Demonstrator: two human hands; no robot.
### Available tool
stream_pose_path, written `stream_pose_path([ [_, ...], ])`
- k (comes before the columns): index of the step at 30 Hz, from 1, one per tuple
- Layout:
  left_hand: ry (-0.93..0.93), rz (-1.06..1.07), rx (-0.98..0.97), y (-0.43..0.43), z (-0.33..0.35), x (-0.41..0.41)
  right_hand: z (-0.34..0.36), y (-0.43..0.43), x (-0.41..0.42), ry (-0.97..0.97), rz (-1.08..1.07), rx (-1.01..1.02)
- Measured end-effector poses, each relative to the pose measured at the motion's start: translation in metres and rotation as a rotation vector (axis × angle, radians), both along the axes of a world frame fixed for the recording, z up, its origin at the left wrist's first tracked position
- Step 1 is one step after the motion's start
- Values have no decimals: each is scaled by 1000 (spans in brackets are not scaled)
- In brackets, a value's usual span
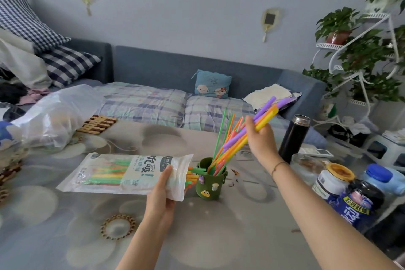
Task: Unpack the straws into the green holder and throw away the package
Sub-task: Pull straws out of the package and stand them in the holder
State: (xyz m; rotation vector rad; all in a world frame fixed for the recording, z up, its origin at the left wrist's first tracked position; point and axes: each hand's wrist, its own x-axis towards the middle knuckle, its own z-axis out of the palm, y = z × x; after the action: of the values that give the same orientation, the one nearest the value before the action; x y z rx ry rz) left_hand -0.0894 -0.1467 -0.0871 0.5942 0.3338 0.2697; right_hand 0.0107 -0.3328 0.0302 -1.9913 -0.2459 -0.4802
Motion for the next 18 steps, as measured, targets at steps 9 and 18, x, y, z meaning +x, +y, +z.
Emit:
stream_pose_path([
  [9,-28,-20,-4,4,6,0,-34,27,22,107,37,-369],
  [18,-27,-4,-16,3,2,3,-30,27,18,55,-60,-357],
])
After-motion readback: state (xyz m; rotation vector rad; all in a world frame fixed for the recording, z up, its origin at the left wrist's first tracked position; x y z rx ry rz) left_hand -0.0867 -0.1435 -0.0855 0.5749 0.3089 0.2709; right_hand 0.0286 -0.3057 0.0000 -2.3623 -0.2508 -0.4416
